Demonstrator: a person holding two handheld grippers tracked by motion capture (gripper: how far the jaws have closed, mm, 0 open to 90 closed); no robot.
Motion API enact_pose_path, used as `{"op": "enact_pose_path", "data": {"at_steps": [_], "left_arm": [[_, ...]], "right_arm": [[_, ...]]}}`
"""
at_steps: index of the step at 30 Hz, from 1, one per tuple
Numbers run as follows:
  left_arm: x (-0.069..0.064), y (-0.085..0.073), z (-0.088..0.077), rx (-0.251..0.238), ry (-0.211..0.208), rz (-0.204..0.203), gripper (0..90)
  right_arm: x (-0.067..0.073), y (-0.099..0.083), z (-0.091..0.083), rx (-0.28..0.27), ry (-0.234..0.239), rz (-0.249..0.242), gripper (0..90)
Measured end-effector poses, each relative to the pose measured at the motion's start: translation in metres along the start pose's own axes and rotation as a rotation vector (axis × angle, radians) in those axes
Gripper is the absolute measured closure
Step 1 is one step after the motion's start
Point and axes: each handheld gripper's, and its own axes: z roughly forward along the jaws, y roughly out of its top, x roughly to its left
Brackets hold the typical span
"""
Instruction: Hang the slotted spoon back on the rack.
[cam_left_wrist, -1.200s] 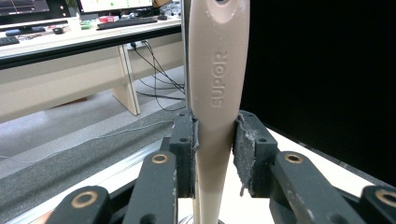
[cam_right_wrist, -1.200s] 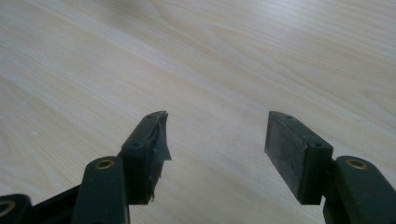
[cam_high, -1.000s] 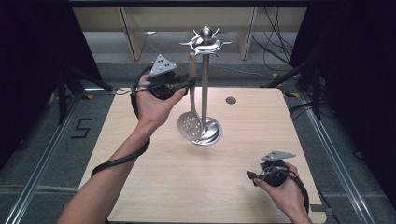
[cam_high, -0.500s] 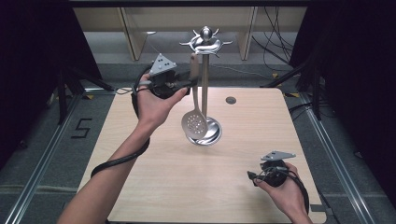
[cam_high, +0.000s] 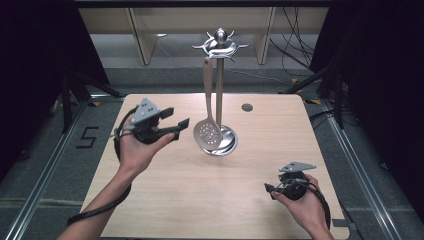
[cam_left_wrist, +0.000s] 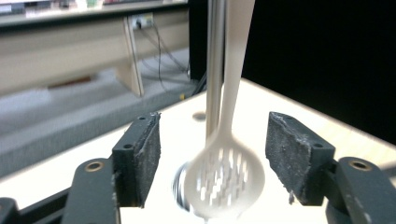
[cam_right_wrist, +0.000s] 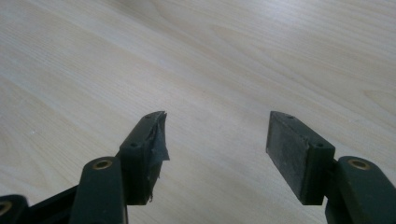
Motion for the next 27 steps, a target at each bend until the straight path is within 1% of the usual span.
{"op": "enact_pose_path", "data": {"at_steps": [3, 4, 6, 7, 8, 9, 10, 11, 12, 13, 14, 15, 16, 17, 18, 19, 20, 21, 22, 23, 24, 25, 26, 27], "left_arm": [[0.005, -0.036, -0.009, 0.059, 0.004, -0.02, 33.3], [0.007, -0.047, -0.012, 0.072, 0.005, -0.026, 33.1], [0.012, -0.064, -0.018, 0.121, 0.013, -0.024, 33.2], [0.015, -0.074, -0.022, 0.133, 0.017, -0.021, 33.2], [0.017, -0.079, -0.025, 0.139, 0.017, -0.016, 33.6], [0.018, -0.087, -0.029, 0.155, 0.03, -0.012, 33.8], [0.019, -0.096, -0.032, 0.153, 0.031, -0.014, 34.4], [0.02, -0.106, -0.035, 0.168, 0.034, -0.011, 35.5], [0.019, -0.116, -0.037, 0.186, 0.028, -0.019, 36.1], [0.017, -0.124, -0.04, 0.218, 0.026, -0.05, 36.7], [0.015, -0.131, -0.041, 0.237, 0.016, -0.084, 37.0], [0.014, -0.133, -0.043, 0.245, 0.013, -0.096, 37.0], [0.015, -0.133, -0.046, 0.253, 0.015, -0.081, 37.0], [0.015, -0.132, -0.05, 0.254, 0.031, -0.094, 37.0], [0.016, -0.13, -0.054, 0.241, 0.047, -0.102, 37.0], [0.018, -0.128, -0.058, 0.219, 0.06, -0.098, 37.0], [0.019, -0.128, -0.062, 0.205, 0.066, -0.098, 37.1], [0.022, -0.128, -0.065, 0.198, 0.071, -0.093, 37.3], [0.022, -0.13, -0.067, 0.2, 0.078, -0.114, 37.4], [0.024, -0.132, -0.069, 0.203, 0.075, -0.108, 37.6], [0.026, -0.132, -0.069, 0.209, 0.078, -0.085, 37.7], [0.026, -0.134, -0.068, 0.212, 0.077, -0.111, 37.7], [0.025, -0.134, -0.068, 0.219, 0.083, -0.139, 37.8], [0.028, -0.134, -0.067, 0.21, 0.075, -0.099, 37.8]], "right_arm": [[0.0, 0.0, 0.0, 0.005, 0.001, 0.005, 38.3], [-0.001, 0.0, 0.002, -0.004, -0.004, -0.017, 38.3], [0.001, 0.0, 0.001, 0.006, 0.001, 0.012, 38.1], [0.001, 0.0, 0.001, 0.002, 0.001, 0.001, 38.0], [0.001, 0.0, 0.001, 0.001, 0.0, 0.001, 37.7], [0.001, 0.0, 0.001, 0.001, -0.001, 0.002, 37.4], [0.001, -0.001, 0.002, 0.003, 0.004, 0.005, 37.2], [0.001, -0.001, 0.002, 0.003, 0.004, 0.008, 37.0], [0.0, -0.001, 0.002, 0.007, 0.002, 0.001, 36.7], [0.0, -0.001, 0.003, 0.009, 0.001, -0.001, 36.6], [-0.001, -0.001, 0.003, 0.006, 0.001, -0.01, 36.6], [0.0, -0.001, 0.003, 0.007, 0.005, -0.004, 36.5], [-0.001, -0.001, 0.003, -0.004, 0.0, -0.021, 36.5], [0.0, -0.001, 0.003, -0.001, 0.005, -0.001, 36.5], [0.0, -0.002, 0.002, -0.004, 0.006, 0.001, 36.5], [0.0, -0.002, 0.002, -0.004, 0.006, 0.001, 36.5], [-0.003, -0.003, 0.003, -0.014, 0.009, -0.033, 36.7], [-0.001, -0.003, 0.002, -0.003, 0.01, 0.003, 36.8], [-0.001, -0.003, 0.002, -0.002, 0.014, 0.017, 37.0], [-0.004, -0.003, 0.003, -0.008, 0.015, -0.012, 37.2], [-0.002, -0.002, 0.003, -0.003, 0.01, 0.019, 37.6], [-0.006, -0.002, 0.005, -0.033, 0.004, -0.02, 38.0], [-0.004, -0.001, 0.003, -0.023, 0.012, -0.002, 38.3], [-0.004, -0.001, 0.003, -0.025, 0.007, -0.003, 38.5]]}}
